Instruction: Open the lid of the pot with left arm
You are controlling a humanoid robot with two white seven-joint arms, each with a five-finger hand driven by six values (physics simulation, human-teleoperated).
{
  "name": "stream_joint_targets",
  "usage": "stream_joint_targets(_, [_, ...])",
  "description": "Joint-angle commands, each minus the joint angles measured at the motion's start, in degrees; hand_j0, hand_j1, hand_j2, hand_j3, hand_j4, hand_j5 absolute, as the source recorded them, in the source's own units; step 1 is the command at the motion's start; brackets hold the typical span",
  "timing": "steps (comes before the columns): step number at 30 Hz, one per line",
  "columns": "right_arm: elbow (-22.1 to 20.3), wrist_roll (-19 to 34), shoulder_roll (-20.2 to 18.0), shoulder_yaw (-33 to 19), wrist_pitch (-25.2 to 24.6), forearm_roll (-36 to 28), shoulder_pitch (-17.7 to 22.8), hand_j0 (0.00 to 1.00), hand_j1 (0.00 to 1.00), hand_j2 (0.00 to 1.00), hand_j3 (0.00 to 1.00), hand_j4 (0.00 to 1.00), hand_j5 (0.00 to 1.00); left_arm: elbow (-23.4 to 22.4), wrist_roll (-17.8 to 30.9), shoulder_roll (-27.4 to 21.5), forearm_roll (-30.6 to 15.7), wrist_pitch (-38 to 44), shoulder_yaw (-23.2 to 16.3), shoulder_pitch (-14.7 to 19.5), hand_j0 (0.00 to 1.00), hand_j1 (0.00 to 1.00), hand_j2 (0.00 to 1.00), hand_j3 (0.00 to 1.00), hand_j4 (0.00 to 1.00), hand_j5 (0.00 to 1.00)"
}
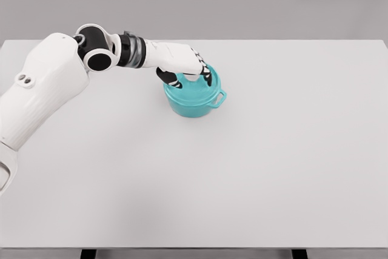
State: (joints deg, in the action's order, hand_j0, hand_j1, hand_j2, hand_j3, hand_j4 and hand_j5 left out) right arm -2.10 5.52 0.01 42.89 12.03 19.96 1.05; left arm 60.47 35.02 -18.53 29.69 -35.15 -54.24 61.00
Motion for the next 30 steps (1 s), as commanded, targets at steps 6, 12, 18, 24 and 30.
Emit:
stream_joint_targets(6, [-0.01, 0.01, -0.01, 0.0, 0.01, 0.0, 0.0, 1.0, 1.0, 1.0, 1.0, 1.0, 1.0, -0.01, -0.02, -0.01, 0.28, 0.15, 0.01, 0.0, 0.56, 0.56, 0.56, 0.56, 0.56, 0.56])
stream_joint_targets(12, [-0.01, 0.01, -0.01, 0.0, 0.01, 0.0, 0.0, 1.0, 1.0, 1.0, 1.0, 1.0, 1.0, -0.01, -0.02, -0.19, 0.28, 0.15, 0.01, 0.0, 0.49, 0.49, 0.49, 0.49, 0.49, 0.49])
stream_joint_targets(18, [-0.01, 0.01, -0.01, 0.0, 0.01, 0.0, 0.0, 1.0, 1.0, 1.0, 1.0, 1.0, 1.0, 0.08, -0.02, -0.62, 0.2, 0.15, 0.1, 0.09, 0.45, 0.45, 0.45, 0.45, 0.45, 0.45])
stream_joint_targets(24, [-0.01, 0.01, -0.01, 0.0, 0.01, 0.0, 0.0, 1.0, 1.0, 1.0, 1.0, 1.0, 1.0, 1.84, -0.02, -5.54, -0.16, 0.15, 1.07, 0.7, 0.45, 0.45, 0.45, 0.45, 0.45, 0.45])
stream_joint_targets(30, [-0.01, 0.01, -0.01, 0.0, 0.01, 0.0, 0.0, 1.0, 1.0, 1.0, 1.0, 1.0, 1.0, 4.56, -0.02, -13.28, -0.25, 0.15, 1.42, 0.79, 0.45, 0.45, 0.45, 0.45, 0.45, 0.45])
